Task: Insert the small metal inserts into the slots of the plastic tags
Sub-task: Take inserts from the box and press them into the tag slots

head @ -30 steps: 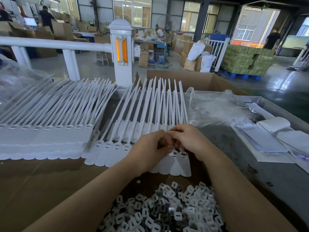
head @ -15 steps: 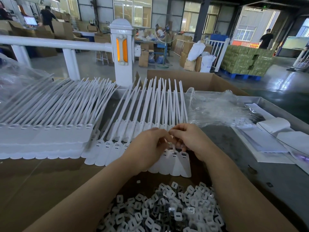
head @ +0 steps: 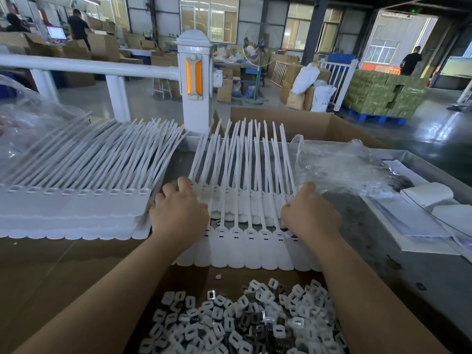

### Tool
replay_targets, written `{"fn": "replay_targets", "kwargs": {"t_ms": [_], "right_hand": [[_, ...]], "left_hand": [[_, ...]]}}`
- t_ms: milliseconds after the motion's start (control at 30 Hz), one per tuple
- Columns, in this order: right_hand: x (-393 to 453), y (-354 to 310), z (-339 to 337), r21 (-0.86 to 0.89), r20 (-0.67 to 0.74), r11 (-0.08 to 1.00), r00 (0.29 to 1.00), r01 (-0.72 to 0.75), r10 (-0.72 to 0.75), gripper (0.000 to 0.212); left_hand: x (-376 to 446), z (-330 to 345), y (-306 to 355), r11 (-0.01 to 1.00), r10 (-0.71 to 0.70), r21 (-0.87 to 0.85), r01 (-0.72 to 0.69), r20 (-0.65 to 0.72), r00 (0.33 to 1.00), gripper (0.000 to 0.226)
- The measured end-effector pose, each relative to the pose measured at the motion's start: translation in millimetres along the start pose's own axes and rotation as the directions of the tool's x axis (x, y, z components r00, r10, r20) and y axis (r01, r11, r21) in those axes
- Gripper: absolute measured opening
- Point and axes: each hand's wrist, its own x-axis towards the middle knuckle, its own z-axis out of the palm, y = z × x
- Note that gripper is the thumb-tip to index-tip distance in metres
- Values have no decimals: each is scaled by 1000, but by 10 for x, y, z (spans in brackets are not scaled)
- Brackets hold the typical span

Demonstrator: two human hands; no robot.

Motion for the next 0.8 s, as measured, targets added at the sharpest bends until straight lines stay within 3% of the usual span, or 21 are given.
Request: {"fn": "replay_targets", "kwargs": {"t_ms": [167,300,400,467,600,800], "right_hand": [[30,37,41,-52,-24,999,1000,-17,16,37],[60,86,56,-7,-16,998,998,-67,67,35],[78,111,56,70,-6,994,996,-84,85,28],[95,121,54,101,-14,992,997,-74,76,24],[117,97,51,255,-34,966,998,-37,47,22],[138,3,119,563,32,826,998,22,-48,11]], "left_hand": [[-7,7,-5,988,-3,-151,4,5,1000,51],[-11,-5,-24,948,-18,-319,-12,-88,996,44],[23,-26,-51,917,-11,-395,-54,-161,987,22],[55,-41,-55,924,23,-368,-102,-212,977,5],[105,-115,-55,934,39,-322,-152,-330,943,19],[228,-236,-204,964,-26,-252,-80,-392,920,21]]}}
